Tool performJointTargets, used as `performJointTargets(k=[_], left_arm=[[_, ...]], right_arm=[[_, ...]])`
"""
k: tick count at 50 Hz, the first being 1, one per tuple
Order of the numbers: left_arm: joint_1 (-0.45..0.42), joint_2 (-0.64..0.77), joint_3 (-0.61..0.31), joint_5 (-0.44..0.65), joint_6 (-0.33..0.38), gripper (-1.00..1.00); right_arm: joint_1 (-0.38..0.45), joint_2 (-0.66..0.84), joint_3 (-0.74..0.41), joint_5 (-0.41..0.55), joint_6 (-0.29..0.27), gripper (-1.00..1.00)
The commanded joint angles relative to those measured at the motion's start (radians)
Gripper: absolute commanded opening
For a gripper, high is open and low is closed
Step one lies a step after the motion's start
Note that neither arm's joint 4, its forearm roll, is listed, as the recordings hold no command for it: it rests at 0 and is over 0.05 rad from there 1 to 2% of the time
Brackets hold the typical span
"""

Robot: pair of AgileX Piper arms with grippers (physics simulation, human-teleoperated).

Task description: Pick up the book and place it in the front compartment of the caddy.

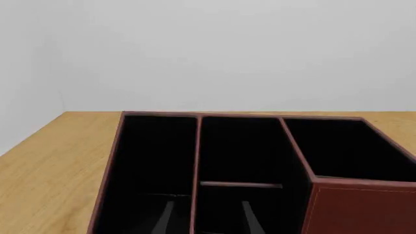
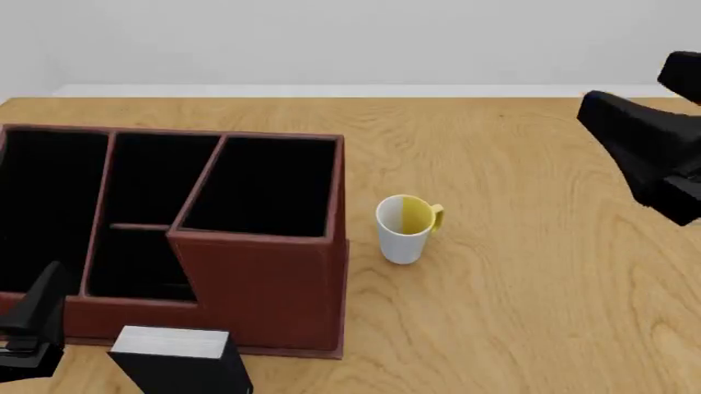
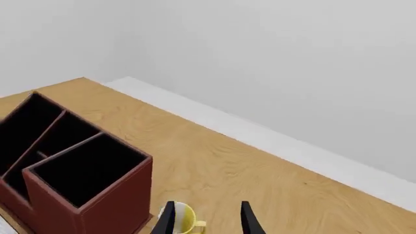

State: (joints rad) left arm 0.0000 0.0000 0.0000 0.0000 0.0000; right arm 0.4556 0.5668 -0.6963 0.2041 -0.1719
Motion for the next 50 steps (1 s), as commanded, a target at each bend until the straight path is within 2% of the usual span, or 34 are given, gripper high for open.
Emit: performJointTargets(k=[1,3,5,6,9,15,17,19,20,24,28,32,34,38,40,44,50], left_arm=[[0.0,0.0,0.0,0.0,0.0,1.0],[0.0,0.0,0.0,0.0,0.0,1.0],[0.0,0.0,0.0,0.0,0.0,1.0],[0.0,0.0,0.0,0.0,0.0,1.0],[0.0,0.0,0.0,0.0,0.0,1.0],[0.0,0.0,0.0,0.0,0.0,1.0],[0.0,0.0,0.0,0.0,0.0,1.0],[0.0,0.0,0.0,0.0,0.0,1.0],[0.0,0.0,0.0,0.0,0.0,1.0],[0.0,0.0,0.0,0.0,0.0,1.0],[0.0,0.0,0.0,0.0,0.0,1.0],[0.0,0.0,0.0,0.0,0.0,1.0],[0.0,0.0,0.0,0.0,0.0,1.0],[0.0,0.0,0.0,0.0,0.0,1.0],[0.0,0.0,0.0,0.0,0.0,1.0],[0.0,0.0,0.0,0.0,0.0,1.0],[0.0,0.0,0.0,0.0,0.0,1.0]], right_arm=[[0.124,0.24,-0.248,0.094,0.032,1.0],[0.151,0.27,-0.276,0.11,0.045,1.0],[0.163,0.297,-0.295,0.112,0.031,1.0],[0.175,0.322,-0.321,0.126,0.069,1.0],[0.212,0.355,-0.354,0.144,0.036,1.0],[0.283,0.428,-0.448,0.208,0.06,1.0],[0.321,0.462,-0.488,0.231,0.086,1.0],[0.348,0.479,-0.505,0.238,0.076,1.0],[0.376,0.506,-0.534,0.259,0.107,1.0],[0.429,0.56,-0.588,0.286,0.099,1.0],[0.468,0.612,-0.642,0.32,0.125,1.0],[0.518,0.647,-0.658,0.327,0.101,1.0],[0.536,0.664,-0.665,0.338,0.139,1.0],[0.576,0.688,-0.669,0.349,0.127,1.0],[0.593,0.708,-0.687,0.367,0.147,1.0],[0.621,0.74,-0.71,0.386,0.137,1.0],[0.665,0.788,-0.734,0.414,0.154,1.0]])
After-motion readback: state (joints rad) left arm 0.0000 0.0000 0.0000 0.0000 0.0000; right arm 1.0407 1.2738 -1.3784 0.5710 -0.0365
